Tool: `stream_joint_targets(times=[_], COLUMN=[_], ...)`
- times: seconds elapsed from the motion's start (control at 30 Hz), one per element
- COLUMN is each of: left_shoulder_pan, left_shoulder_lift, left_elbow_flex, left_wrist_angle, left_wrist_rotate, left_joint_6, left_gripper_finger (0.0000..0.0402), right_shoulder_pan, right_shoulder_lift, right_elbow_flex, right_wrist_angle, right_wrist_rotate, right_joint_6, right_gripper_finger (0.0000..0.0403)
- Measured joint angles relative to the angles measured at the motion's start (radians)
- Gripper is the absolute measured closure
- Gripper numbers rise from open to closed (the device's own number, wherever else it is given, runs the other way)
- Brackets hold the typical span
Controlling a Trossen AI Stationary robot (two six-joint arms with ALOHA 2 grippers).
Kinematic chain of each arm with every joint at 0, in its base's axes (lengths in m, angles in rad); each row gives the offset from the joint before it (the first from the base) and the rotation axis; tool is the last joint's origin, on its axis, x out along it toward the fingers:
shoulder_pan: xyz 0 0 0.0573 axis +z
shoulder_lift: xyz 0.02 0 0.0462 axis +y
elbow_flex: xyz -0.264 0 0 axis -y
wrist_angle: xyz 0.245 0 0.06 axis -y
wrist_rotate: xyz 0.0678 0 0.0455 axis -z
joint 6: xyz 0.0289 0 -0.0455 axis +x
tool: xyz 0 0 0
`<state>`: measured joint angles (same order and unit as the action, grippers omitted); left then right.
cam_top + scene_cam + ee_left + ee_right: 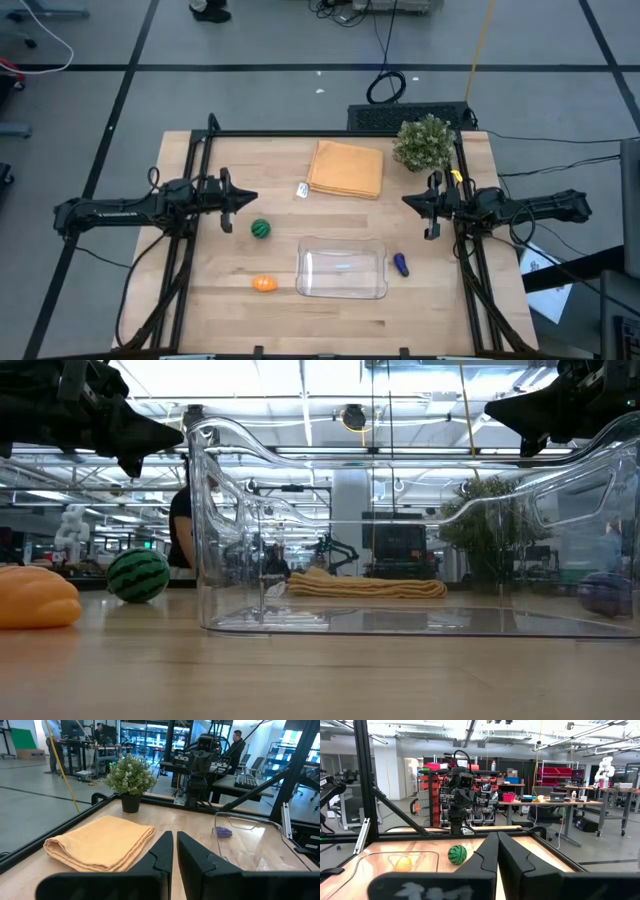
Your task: Pick and placing Produce into tupperware
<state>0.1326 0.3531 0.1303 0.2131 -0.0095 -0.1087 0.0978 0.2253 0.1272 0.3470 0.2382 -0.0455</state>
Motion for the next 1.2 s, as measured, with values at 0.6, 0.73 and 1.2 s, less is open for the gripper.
stream_joint_targets(times=[0.6,0.73,1.2], left_shoulder_pan=[0.0,0.0,-0.008], left_shoulder_lift=[0.0,0.0,-0.002], left_elbow_flex=[0.0,-0.001,0.0], left_wrist_angle=[0.031,0.063,0.298], left_wrist_rotate=[0.0,0.004,0.141], left_joint_6=[-0.001,-0.053,0.154], left_gripper_finger=[0.0376,0.0376,0.0376], right_shoulder_pan=[0.0,0.0,-0.001], right_shoulder_lift=[0.0,0.0,0.019], right_elbow_flex=[0.001,0.001,0.001], right_wrist_angle=[0.05,0.008,0.109], right_wrist_rotate=[-0.004,-0.004,-0.004], right_joint_6=[-0.059,-0.079,-0.028], right_gripper_finger=[0.0403,0.0403,0.0403])
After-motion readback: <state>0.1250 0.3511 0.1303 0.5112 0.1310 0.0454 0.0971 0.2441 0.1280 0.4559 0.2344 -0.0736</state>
